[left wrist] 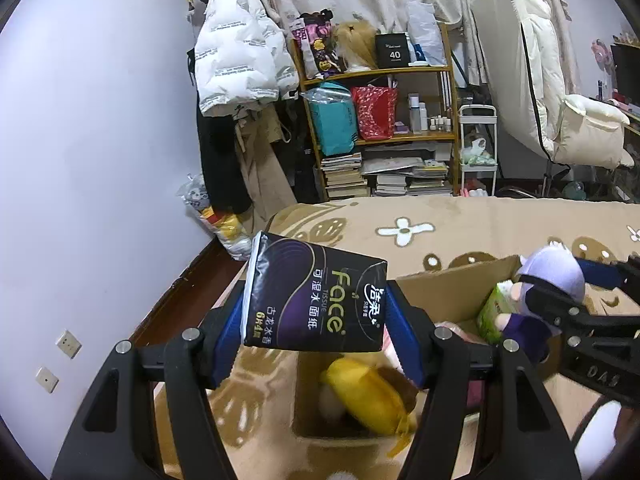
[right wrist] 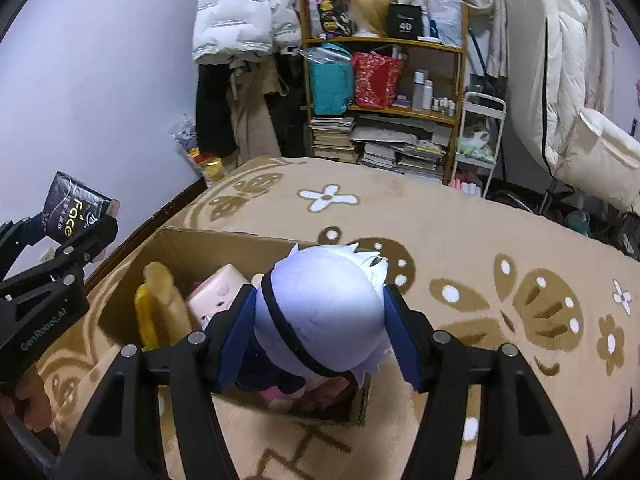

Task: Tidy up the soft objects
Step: 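Carry tissue pack and doll over the box and open both tools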

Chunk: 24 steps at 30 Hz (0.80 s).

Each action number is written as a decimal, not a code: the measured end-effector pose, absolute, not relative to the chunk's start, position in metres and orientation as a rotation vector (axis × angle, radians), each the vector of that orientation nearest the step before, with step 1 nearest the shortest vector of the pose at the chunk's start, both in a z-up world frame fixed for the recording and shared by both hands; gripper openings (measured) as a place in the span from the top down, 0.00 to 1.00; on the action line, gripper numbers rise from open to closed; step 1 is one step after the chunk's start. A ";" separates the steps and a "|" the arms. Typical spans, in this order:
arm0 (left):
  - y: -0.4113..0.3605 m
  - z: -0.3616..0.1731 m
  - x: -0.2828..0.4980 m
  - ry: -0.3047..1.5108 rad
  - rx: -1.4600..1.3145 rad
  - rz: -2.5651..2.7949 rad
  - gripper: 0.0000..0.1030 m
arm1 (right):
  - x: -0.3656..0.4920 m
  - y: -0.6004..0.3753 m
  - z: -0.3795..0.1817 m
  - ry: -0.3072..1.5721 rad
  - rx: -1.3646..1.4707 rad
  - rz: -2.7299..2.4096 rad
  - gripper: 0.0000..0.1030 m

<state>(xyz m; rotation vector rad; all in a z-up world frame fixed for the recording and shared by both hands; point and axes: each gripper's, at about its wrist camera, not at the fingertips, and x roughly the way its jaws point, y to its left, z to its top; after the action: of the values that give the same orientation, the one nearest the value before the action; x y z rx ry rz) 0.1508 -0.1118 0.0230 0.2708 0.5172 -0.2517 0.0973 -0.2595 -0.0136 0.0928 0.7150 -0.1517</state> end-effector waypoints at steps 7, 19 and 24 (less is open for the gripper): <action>-0.127 0.006 0.161 0.578 0.230 -0.329 0.37 | 0.111 -0.270 -0.031 0.725 0.087 -0.197 0.35; -0.124 -0.020 0.178 0.686 0.181 -0.383 0.37 | 0.115 -0.257 -0.046 0.734 0.005 -0.206 0.34; -0.123 -0.021 0.181 0.695 0.184 -0.380 0.31 | 0.112 -0.256 -0.044 0.731 0.008 -0.200 0.33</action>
<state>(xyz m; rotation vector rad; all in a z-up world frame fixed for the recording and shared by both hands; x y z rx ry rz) 0.1805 -0.1232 -0.0209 0.1839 0.6945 -0.3795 0.1119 -0.2562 -0.0442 0.0077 0.7307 -0.2005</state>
